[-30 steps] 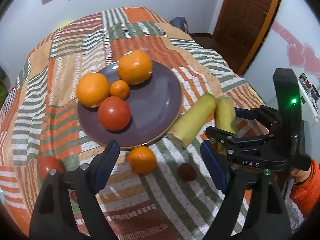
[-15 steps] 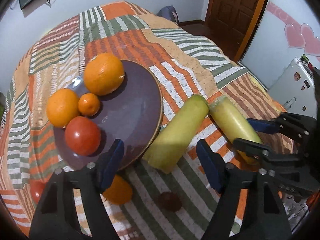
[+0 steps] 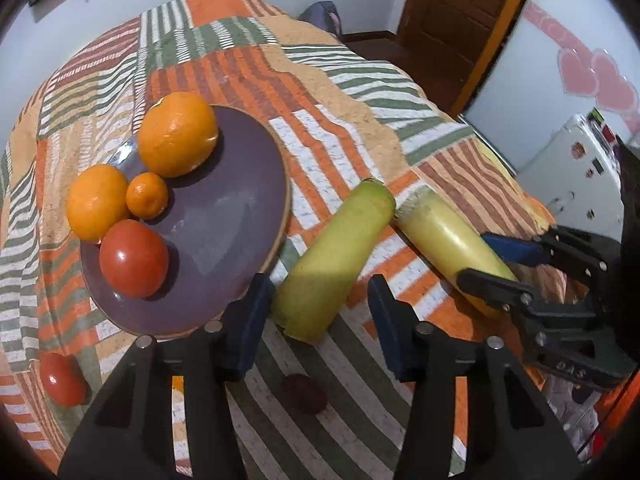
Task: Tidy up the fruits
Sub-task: 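Close the right gripper on one corn cob while the left gripper grasps the other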
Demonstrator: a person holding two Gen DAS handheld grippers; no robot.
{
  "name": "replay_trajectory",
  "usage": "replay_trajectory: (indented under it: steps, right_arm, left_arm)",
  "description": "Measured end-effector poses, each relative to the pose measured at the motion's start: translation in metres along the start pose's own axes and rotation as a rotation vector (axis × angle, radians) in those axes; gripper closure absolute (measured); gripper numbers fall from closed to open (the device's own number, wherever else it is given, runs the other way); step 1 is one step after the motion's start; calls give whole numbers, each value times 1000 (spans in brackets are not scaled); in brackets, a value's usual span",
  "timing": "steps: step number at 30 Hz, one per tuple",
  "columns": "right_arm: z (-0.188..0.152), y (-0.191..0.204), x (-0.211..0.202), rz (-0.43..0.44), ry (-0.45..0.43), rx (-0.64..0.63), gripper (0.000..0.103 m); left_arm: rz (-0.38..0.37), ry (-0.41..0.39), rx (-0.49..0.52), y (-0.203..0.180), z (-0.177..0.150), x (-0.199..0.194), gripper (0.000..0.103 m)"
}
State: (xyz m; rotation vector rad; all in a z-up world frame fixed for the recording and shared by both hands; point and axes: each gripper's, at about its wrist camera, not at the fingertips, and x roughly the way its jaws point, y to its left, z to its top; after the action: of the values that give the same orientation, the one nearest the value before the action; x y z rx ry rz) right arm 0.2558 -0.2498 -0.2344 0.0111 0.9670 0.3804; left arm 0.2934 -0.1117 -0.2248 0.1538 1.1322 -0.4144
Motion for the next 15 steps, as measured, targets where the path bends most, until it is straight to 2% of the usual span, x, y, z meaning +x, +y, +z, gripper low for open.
replay_trajectory:
  steps: [6,15]
  right_arm:
    - [-4,-3,-3,8,5,8,68]
    - [5,-2,7,16,17,-36,67]
  left_arm:
    - [38,25,48,-7,5,8,53]
    - [-20,90,68,-15,19,38,53]
